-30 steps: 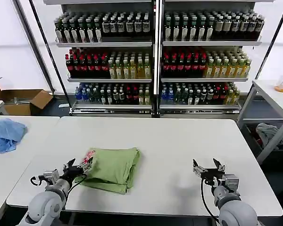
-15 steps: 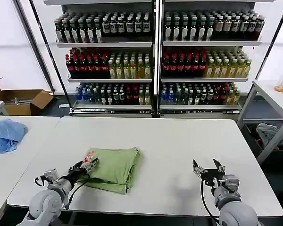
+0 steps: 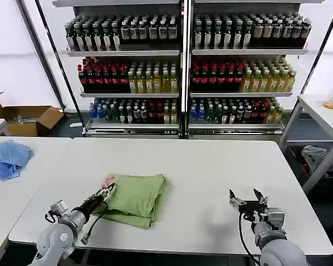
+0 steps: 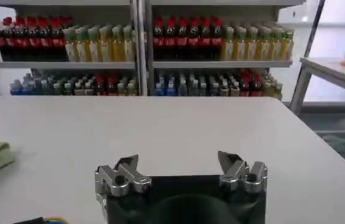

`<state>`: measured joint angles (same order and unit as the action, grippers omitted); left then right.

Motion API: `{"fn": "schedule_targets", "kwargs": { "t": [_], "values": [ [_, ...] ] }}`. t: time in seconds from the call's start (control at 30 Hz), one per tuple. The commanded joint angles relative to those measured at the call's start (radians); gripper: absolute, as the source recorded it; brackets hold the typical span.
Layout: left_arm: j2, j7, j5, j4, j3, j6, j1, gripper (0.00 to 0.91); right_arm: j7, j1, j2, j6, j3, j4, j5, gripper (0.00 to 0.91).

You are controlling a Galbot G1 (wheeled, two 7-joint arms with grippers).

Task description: Fold and organize the clothes.

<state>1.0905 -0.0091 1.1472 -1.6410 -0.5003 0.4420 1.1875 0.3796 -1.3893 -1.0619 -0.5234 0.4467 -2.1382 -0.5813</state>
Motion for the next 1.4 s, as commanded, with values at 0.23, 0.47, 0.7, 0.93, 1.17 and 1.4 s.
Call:
{"fn": "schedule_targets", "kwargs": {
  "t": [0.23,0.47,0.7,0.93,1.17,1.4],
  "values": [
    [0.129,0.017,0.151,0.033,-0.079,-0.010,0.006,0.020,0.002,0.003,-0.002,-0.002,-0.010,-0.001,-0.002,0.907],
    [0.167,0.015,0.254,-0.012,-0.165,-0.010,0.006,0.020,0.002,-0.001,-0.002,-0.002,-0.004,-0.003,-0.004,0.907],
    [0.088,-0.009,0.279,-0.135,-0.345,-0.012,0.034,0.020,0.001,0.005,-0.002,-0.001,-0.002,-0.002,-0.008,0.907],
    [-0.198,-0.038,0.240,-0.214,-0.555,0.020,0.050,0.020,0.000,0.023,-0.004,0.000,-0.011,-0.002,-0.012,0.907],
    [-0.395,-0.025,-0.013,-0.288,-0.529,0.060,0.050,0.030,-0.004,0.030,-0.011,0.004,-0.014,-0.003,-0.011,0.907],
    [-0.263,0.024,-0.703,-0.228,0.002,-0.004,0.066,0.030,-0.008,-0.002,-0.018,0.011,-0.007,-0.016,0.003,0.907]
  ]
}}
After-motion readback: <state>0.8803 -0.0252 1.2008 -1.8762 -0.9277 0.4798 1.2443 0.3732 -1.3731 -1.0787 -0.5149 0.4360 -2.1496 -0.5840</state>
